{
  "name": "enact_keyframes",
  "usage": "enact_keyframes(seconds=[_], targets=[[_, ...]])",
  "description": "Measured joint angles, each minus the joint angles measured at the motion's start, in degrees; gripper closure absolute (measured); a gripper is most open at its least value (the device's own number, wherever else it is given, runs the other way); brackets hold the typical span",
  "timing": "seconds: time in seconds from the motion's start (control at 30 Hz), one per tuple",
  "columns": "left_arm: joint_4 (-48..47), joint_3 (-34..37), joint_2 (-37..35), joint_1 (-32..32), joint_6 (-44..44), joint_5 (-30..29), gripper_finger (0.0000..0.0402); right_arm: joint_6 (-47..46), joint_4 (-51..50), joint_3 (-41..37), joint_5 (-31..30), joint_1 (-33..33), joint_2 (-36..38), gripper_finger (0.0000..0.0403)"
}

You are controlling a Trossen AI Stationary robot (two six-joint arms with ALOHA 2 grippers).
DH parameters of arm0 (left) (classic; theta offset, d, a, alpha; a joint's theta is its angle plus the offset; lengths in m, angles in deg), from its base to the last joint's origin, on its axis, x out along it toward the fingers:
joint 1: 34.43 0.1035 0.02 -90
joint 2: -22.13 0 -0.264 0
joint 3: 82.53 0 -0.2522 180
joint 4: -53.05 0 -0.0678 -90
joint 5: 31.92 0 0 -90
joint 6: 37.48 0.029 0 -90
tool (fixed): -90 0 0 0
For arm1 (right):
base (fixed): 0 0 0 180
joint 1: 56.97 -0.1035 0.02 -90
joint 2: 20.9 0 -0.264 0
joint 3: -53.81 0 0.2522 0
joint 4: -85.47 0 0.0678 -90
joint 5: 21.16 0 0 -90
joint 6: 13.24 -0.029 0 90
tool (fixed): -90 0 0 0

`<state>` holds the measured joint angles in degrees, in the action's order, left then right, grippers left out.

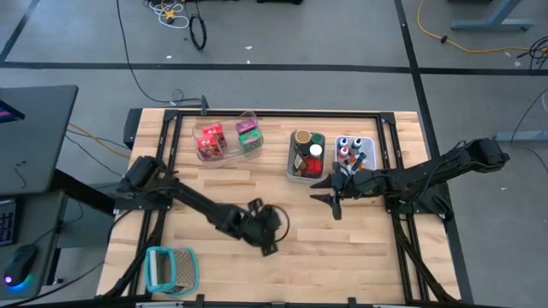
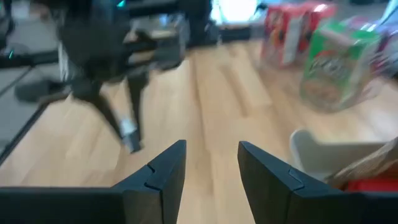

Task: Pick & Place Kitchen Items
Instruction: Put the small black food coloring bottle into the white bin

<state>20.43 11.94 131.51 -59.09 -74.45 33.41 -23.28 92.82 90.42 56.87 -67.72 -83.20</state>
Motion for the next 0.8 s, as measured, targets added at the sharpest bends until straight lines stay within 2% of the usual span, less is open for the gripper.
enact_keyframes(seconds=[0.17, 0.37, 0.57, 0.8], targets=[[10.9, 0.0, 0.0, 3.7, 8.9, -3.0, 0.0317, -0.1, -2.7, 0.0, 1.5, -0.9, -0.9, 0.0244], [23.8, 0.0, 0.0, 7.1, 17.4, -4.3, 0.032, -1.3, 2.3, 0.0, 3.0, -1.5, -5.5, 0.0207], [25.6, 0.0, 0.0, 8.8, 19.9, -4.2, 0.0317, 3.5, 2.6, 0.0, 8.2, -1.5, -8.9, 0.0172], [26.0, 0.0, 0.0, 9.3, 19.9, -3.7, 0.0316, 6.6, 11.1, 0.0, 10.1, -1.4, -10.4, 0.0173]])
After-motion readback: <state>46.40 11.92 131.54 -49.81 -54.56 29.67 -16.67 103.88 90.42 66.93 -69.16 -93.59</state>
